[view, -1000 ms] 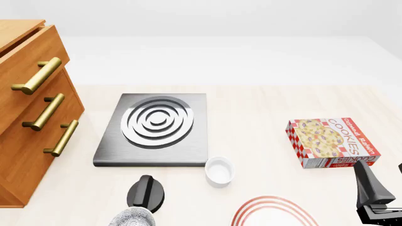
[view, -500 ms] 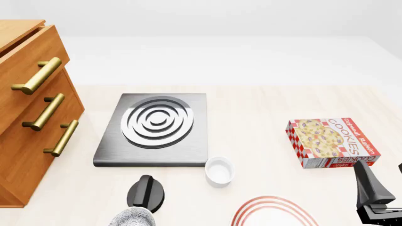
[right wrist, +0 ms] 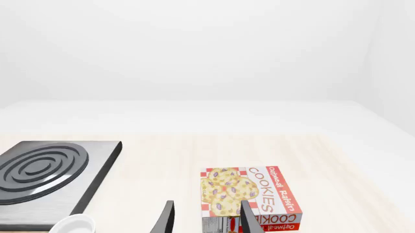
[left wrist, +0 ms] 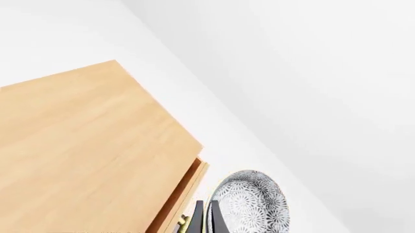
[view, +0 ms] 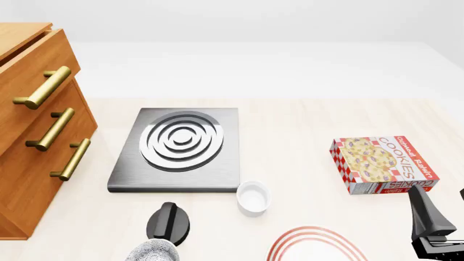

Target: Pick the akita bowl on the wooden cabinet and place it on the plate.

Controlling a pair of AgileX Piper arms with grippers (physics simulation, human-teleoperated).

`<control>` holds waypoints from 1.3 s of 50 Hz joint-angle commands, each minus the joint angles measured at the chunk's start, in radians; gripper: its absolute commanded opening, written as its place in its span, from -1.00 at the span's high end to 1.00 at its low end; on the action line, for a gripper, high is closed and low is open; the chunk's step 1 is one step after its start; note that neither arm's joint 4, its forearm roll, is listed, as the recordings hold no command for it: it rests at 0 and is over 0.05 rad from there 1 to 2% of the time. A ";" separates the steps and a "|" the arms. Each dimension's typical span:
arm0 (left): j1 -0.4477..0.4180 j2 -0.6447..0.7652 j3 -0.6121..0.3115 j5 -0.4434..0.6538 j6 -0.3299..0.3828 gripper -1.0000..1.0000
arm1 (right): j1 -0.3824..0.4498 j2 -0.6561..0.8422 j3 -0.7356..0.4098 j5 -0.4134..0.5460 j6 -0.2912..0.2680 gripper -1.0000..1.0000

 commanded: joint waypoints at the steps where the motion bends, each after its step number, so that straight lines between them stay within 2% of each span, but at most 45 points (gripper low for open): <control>1: -0.043 0.001 -0.004 -0.008 0.000 1.00 | 0.000 0.000 0.000 0.000 0.000 -1.00; 43: -0.229 -0.004 0.008 -0.004 0.009 1.00 | 0.000 0.000 0.000 0.000 0.000 -1.00; 65: -0.322 -0.038 0.060 0.009 0.024 1.00 | 0.000 0.000 0.000 0.000 0.000 -1.00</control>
